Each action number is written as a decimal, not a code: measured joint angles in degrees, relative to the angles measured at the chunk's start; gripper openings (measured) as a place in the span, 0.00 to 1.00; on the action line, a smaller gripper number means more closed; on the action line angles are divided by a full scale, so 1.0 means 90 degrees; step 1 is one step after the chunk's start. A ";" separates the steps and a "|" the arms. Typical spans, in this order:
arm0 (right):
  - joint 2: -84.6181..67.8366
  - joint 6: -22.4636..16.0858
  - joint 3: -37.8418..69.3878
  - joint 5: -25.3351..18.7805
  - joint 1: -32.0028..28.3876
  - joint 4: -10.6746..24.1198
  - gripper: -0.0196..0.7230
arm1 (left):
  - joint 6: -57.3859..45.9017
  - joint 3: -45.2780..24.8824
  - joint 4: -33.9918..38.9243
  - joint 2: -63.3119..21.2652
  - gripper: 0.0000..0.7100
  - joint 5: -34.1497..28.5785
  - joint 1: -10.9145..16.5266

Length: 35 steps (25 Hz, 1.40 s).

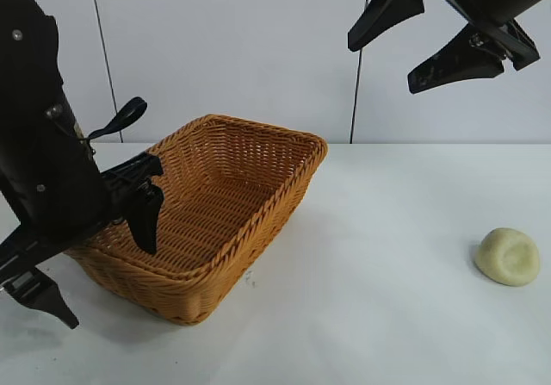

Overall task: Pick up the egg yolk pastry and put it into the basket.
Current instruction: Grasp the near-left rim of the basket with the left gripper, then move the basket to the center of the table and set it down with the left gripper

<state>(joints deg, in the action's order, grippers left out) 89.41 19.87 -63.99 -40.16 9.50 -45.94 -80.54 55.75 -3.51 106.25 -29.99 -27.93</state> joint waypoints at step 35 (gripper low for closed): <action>0.0000 0.0000 0.0000 -0.0334 0.0000 0.0050 0.78 | 0.6998 0.2328 -0.1824 0.0493 0.12 -0.2663 0.1624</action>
<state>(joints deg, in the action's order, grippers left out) 89.41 19.87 -63.99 -43.17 9.50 -45.49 -17.56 76.70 -19.92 110.68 -53.96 -13.32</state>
